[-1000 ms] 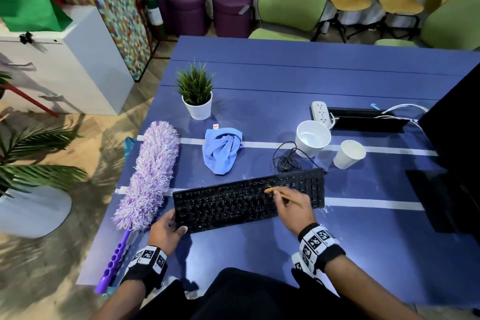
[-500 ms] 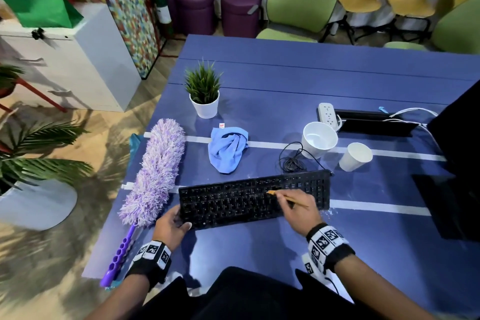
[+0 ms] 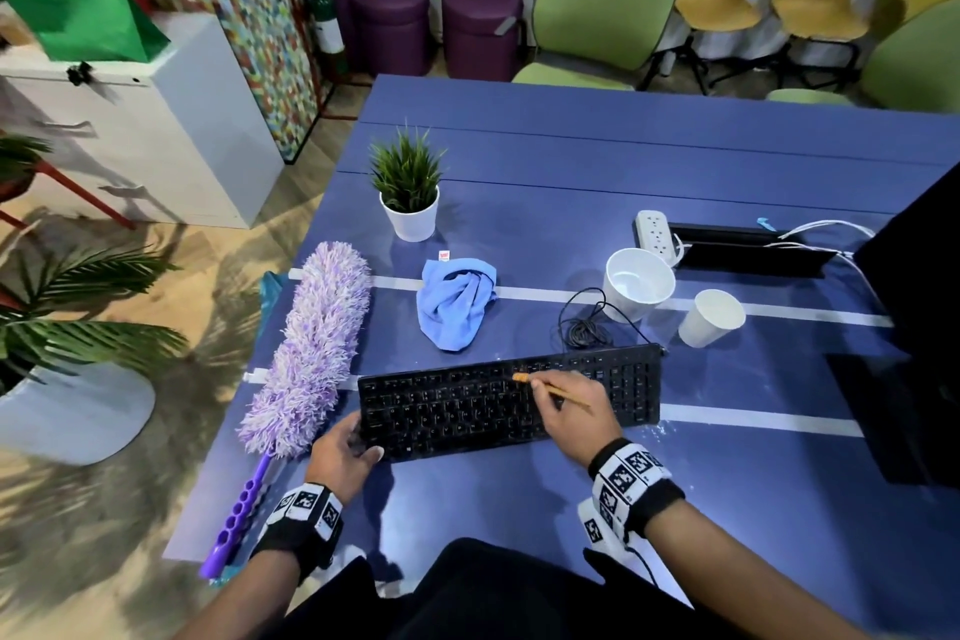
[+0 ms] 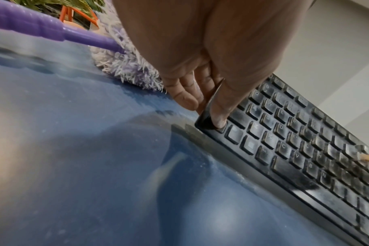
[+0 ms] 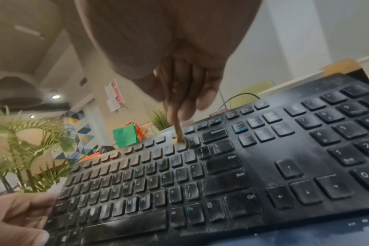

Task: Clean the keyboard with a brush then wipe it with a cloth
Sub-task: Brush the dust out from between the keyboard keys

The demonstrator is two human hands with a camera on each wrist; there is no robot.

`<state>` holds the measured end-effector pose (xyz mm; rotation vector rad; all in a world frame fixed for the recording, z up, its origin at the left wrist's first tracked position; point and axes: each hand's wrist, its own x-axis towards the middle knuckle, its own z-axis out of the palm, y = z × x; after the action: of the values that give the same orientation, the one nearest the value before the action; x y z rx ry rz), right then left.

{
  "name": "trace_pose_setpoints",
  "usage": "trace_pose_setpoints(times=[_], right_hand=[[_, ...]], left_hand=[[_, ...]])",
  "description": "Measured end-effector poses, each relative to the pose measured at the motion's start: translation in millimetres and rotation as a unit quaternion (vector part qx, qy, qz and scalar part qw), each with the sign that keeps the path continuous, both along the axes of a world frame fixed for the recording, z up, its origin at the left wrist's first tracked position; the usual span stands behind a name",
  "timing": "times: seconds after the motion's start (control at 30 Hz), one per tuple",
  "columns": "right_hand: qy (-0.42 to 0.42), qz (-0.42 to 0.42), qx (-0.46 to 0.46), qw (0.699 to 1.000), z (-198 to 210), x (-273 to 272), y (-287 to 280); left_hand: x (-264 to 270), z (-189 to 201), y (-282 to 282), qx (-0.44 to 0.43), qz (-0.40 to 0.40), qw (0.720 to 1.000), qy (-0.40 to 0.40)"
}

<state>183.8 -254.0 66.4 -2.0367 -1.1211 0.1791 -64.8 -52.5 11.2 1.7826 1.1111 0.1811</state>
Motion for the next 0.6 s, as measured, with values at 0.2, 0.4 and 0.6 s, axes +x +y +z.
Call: trace_pose_setpoints(times=[0.2,0.4,0.6], right_hand=[[-0.006,-0.004,0.011,1.0,1.6,-8.5,3.0],[0.043,0.114,-0.04,0.992,-6.9,-30.3,23.4],[0.005,0.057,-0.022,0.998,-3.3,-10.8,13.5]], left_hand=[[4.8,8.9,-3.4,0.016,0.013,1.0,0.002],[2.4,7.7,-1.7,0.011,0.009,1.0,0.014],[1.0,15.0,-3.2,0.031,-0.007,0.999,0.01]])
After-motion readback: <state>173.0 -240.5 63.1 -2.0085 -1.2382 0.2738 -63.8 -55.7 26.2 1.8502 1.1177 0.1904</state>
